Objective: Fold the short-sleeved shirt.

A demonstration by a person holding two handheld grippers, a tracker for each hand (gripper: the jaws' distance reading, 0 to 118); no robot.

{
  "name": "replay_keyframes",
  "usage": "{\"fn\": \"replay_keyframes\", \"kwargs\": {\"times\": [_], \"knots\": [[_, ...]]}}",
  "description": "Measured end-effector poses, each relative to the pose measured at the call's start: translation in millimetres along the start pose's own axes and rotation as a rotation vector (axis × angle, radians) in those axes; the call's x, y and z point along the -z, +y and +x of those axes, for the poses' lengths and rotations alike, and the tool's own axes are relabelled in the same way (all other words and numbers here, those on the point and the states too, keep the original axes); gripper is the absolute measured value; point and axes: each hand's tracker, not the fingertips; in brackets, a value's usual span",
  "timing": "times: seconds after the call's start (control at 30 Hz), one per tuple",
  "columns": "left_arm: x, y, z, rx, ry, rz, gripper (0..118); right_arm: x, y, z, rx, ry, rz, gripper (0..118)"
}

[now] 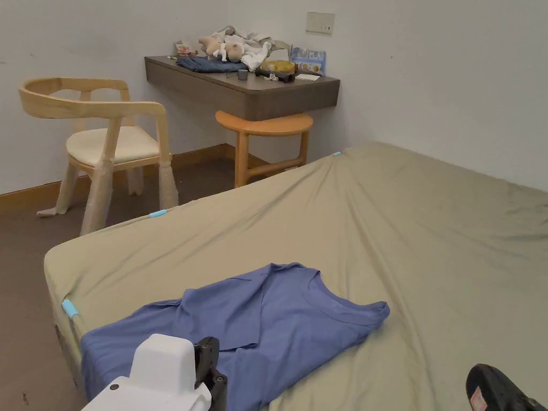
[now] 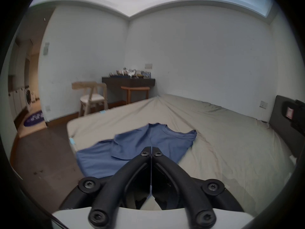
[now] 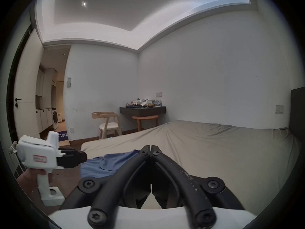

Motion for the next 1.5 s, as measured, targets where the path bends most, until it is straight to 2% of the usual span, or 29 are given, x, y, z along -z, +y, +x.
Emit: {"fn": "replay_keyframes", "kwargs": {"times": [0.03,0.07,0.1,0.13,0.17,0.23,0.37,0.5,0.57,0.63,0.7,0.8,0.9,0.93,0.97,1.0,1.03,1.07,1.17,1.37,1.5], "knots": [[19.5,-2.9,-4.1,-0.044,-0.031,-0.027,10,4.0,-2.7,4.5,-0.002,-0.010,-0.014,0],[39.0,-5.4,-10.0,-0.083,-0.055,-0.055,32,7.7,-5.3,8.5,-0.004,-0.018,-0.027,0],[55.6,-8.9,-14.1,-0.118,-0.082,-0.075,63,11.3,-7.8,12.1,-0.004,-0.026,-0.039,0],[74.2,-12.8,-16.3,-0.146,-0.099,-0.092,105,15.9,-10.9,16.0,-0.005,-0.035,-0.053,0],[92.0,-16.0,-16.1,-0.157,-0.098,-0.121,118,20.7,-14.3,19.8,-0.005,-0.043,-0.066,0],[114.8,-16.2,-14.8,-0.127,-0.098,-0.107,113,28.8,-20.5,26.0,-0.007,-0.061,-0.094,0],[170.0,-20.4,2.6,0.032,-0.111,-0.184,118,44.7,-32.7,38.0,0.004,-0.091,-0.136,0],[218.4,-36.8,6.3,-0.003,-0.093,-0.327,117,55.6,-41.6,47.0,-0.003,-0.108,-0.162,0],[237.2,-43.0,3.6,-0.036,-0.037,-0.358,116,58.9,-44.9,50.6,-0.018,-0.115,-0.178,0],[254.3,-42.6,0.4,-0.081,0.006,-0.465,118,60.0,-47.0,54.5,-0.020,-0.115,-0.190,0],[260.4,-39.6,3.5,-0.044,-0.014,-0.460,118,61.0,-49.1,57.1,-0.015,-0.117,-0.204,0],[267.8,-40.6,22.2,0.080,0.053,-0.517,118,60.8,-51.5,58.6,0.007,-0.122,-0.214,0],[261.1,-34.2,18.2,0.017,0.034,-0.527,116,56.7,-52.9,58.1,0.021,-0.135,-0.218,0],[254.0,-30.4,20.2,0.019,0.031,-0.512,104,54.3,-53.0,58.2,0.023,-0.136,-0.220,0],[244.9,-25.8,23.6,0.026,-0.012,-0.475,83,52.0,-52.9,58.5,0.024,-0.136,-0.221,0],[237.0,-23.2,27.0,0.033,-0.074,-0.431,47,50.2,-52.7,58.9,0.024,-0.137,-0.223,0],[236.1,-22.7,31.0,0.016,-0.108,-0.421,1,48.6,-52.4,59.0,0.027,-0.137,-0.226,0],[238.2,-24.3,37.2,0.046,-0.018,-0.455,1,46.4,-51.9,59.6,0.029,-0.140,-0.228,0],[241.6,-26.6,44.8,0.083,-0.008,-0.470,1,35.9,-49.0,61.9,0.036,-0.162,-0.223,0],[209.9,-2.7,16.3,-0.222,-0.120,-0.372,1,4.5,-39.9,77.3,0.032,-0.234,-0.210,0],[192.6,13.8,21.3,-0.321,-0.154,-0.353,1,-25.4,-36.3,86.8,0.064,-0.307,-0.188,0]]}}
